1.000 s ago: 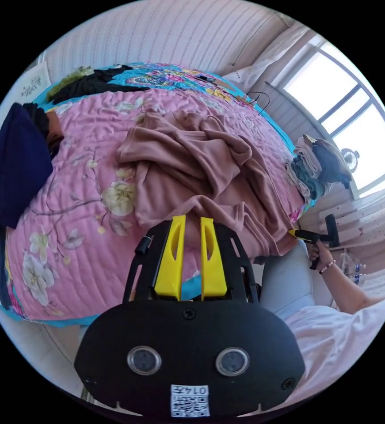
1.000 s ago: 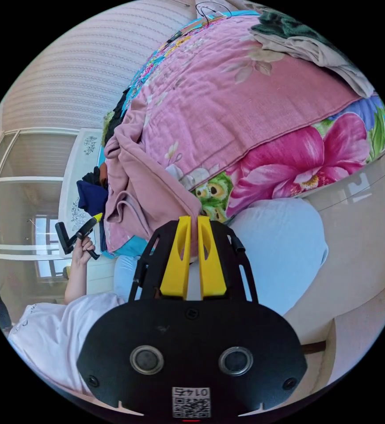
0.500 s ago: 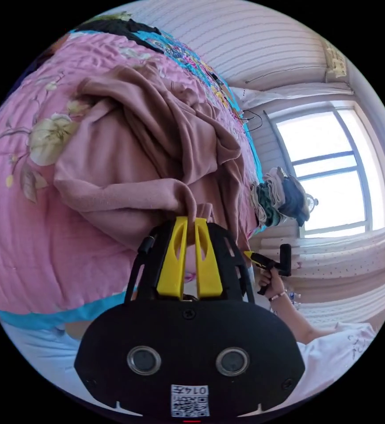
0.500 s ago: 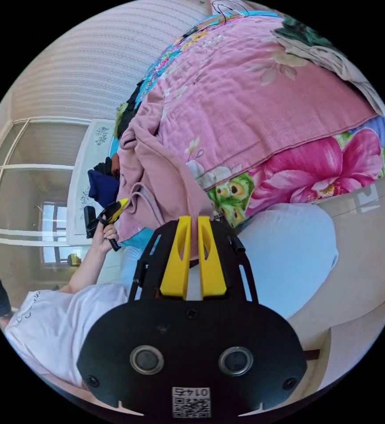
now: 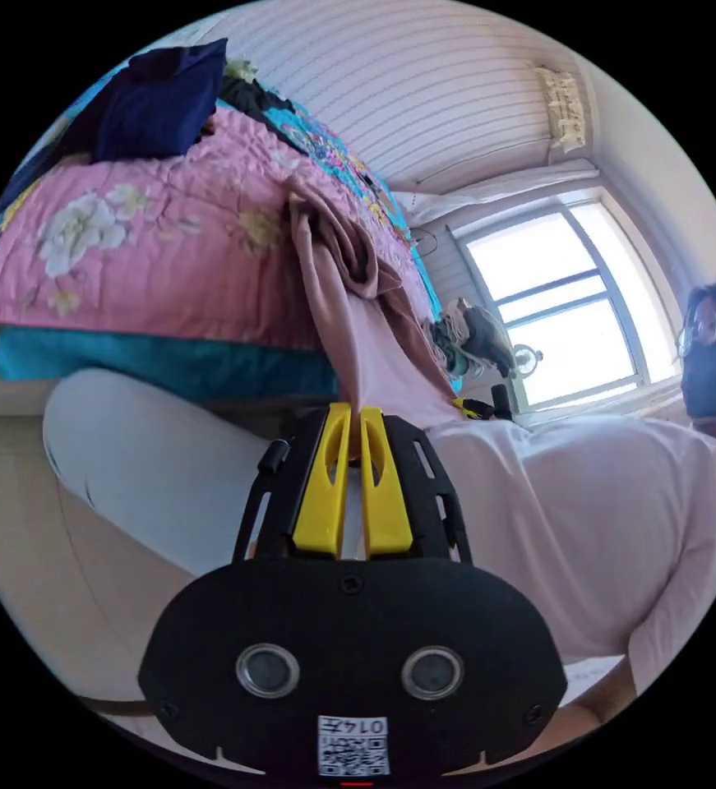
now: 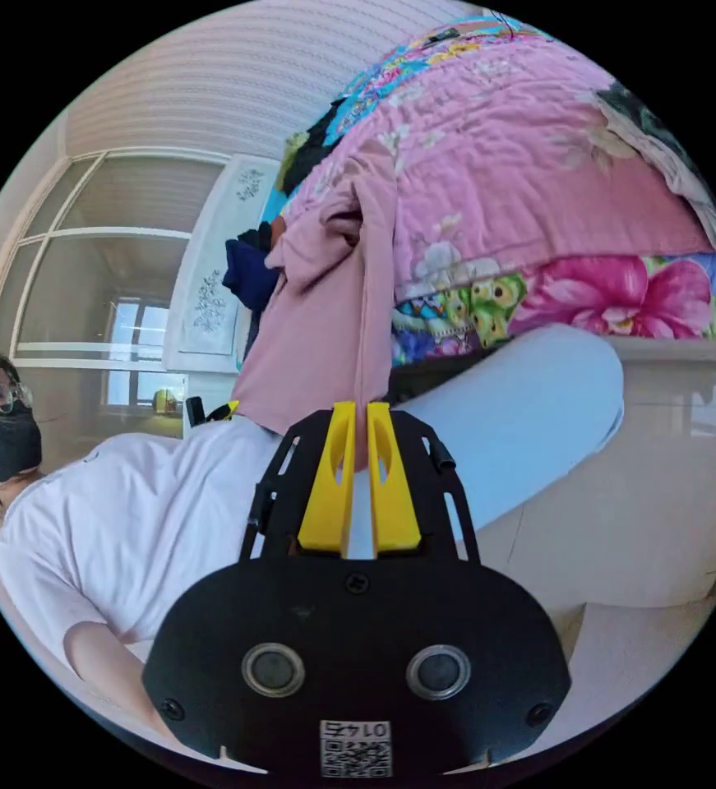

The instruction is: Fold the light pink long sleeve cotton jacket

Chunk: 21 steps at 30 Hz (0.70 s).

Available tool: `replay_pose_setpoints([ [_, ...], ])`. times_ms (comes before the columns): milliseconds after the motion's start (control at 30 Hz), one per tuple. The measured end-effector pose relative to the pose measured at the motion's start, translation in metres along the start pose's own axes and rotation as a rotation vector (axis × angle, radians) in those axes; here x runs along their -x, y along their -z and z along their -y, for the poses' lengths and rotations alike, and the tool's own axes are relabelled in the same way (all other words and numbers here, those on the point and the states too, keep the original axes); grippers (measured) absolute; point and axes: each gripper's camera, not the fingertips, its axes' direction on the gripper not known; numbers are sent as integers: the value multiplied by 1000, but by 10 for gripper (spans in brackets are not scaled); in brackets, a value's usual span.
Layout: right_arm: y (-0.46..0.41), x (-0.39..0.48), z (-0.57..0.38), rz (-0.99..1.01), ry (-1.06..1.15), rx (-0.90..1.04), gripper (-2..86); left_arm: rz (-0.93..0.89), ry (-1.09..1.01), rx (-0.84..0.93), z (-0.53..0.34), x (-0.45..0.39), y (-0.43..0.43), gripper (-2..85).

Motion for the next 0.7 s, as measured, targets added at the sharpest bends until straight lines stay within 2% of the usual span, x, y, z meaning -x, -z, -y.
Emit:
replay_pose_setpoints([
  [100, -12, -1, -30, -7, -76, 47, 11, 53, 79, 52, -35, -6, -2, -9],
  [200, -12, -15, -26, 113, -176, -33, 11, -48, 125, -38, -28, 2, -3, -9],
  [300, -2, -4, 25, 148, -122, -130, 10, -61, 38, -97, 34, -6, -9, -9],
  [400, 25, 49, 117, 167, 46, -275, 9, 11, 41, -122, 152, -22, -21, -9],
  [467, 87, 128, 182, 267, 205, -481, 8, 2, -18, -298, 251, -79, 15, -9],
  [533, 147, 208, 206, 176, 356, -617, 8, 54, -136, -488, 299, -159, 72, -9],
  [567, 182, 261, 202, 45, 477, -732, 8, 87, -233, -629, 308, -215, 112, -9],
  [633, 216, 320, 177, -57, 631, -944, 8, 97, -383, -775, 303, -280, 155, -9],
  [700, 232, 346, 155, -4, 748, -1048, 9, 80, -473, -864, 288, -320, 182, -9],
])
